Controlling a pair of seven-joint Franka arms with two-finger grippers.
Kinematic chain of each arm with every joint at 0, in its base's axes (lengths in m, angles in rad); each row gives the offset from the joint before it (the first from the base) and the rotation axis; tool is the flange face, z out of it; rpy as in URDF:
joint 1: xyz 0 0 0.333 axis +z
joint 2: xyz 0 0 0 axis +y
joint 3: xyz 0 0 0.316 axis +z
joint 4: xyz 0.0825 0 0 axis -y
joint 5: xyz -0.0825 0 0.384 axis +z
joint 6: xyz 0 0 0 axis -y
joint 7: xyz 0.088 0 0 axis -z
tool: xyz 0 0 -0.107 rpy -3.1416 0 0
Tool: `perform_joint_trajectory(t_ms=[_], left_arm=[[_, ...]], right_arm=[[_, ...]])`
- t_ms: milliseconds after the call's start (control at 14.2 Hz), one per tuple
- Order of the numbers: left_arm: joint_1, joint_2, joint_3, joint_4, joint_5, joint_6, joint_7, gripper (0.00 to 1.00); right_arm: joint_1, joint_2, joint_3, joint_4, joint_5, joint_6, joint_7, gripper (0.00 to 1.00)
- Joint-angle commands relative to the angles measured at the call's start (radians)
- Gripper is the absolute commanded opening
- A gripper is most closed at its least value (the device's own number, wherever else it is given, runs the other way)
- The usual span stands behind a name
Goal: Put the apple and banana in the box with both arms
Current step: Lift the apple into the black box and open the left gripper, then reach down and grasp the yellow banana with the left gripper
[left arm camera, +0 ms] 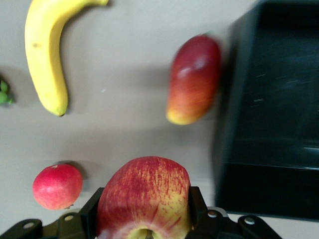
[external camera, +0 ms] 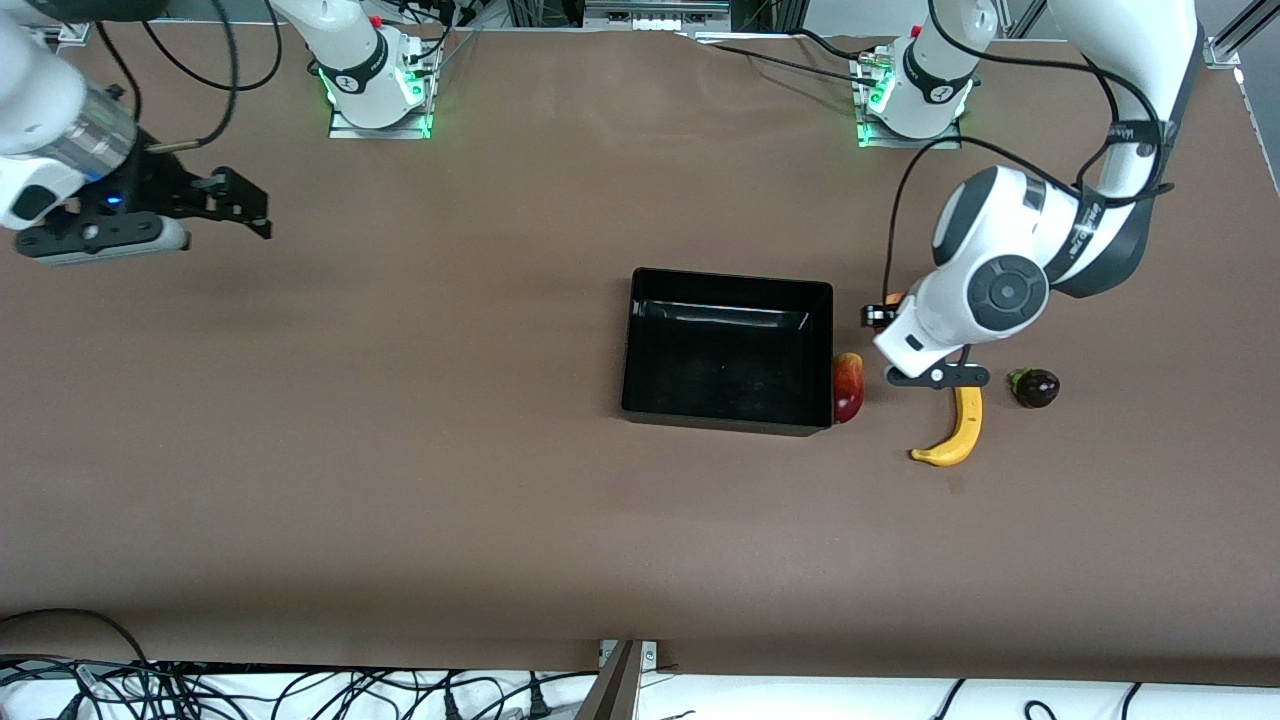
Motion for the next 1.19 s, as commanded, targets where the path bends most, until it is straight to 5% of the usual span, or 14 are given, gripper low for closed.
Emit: perform_joint_trajectory(t_ms=[0,281,562,773,843,984,1124], left_arm=[[-0.096,0.075,0.004,0.128,-0.069,-0.039,-0.098,0.09],[-0.201,0.161,0.01,0.114,-0.109,0.019,-0.317,0.12],[-0.215,0.199,0.006,-0.024,-0.066,0.226,-0.321,0.16],[-0.214,0.235,0.01,-0.041,-0.042,0.275,-0.321,0.18],[-0.214,0.241,0.009,-0.039,-0.031,0.275,-0.333,0.32],[-0.208,0.241,0.007,-0.033,-0.032,0.274,-0.339,1.0],[-0.208,0.229,0.006,-0.026,-0.032,0.263,-0.334,1.0]], right_arm=[[-0.081,0.001,0.083,0.032,-0.014,-0.014,-0.019,1.0],[-0.082,0.01,0.081,0.035,-0.02,-0.006,-0.015,1.0],[-0.079,0.013,0.083,0.035,-0.071,-0.005,-0.008,1.0],[-0.082,0.018,0.052,0.066,-0.065,-0.006,-0.012,1.0],[-0.081,0.02,0.052,0.069,-0.063,0.0,-0.006,1.0],[-0.082,0.033,0.052,0.069,-0.065,-0.002,-0.006,1.0],[-0.082,0.035,0.05,0.069,-0.066,0.006,-0.005,1.0]])
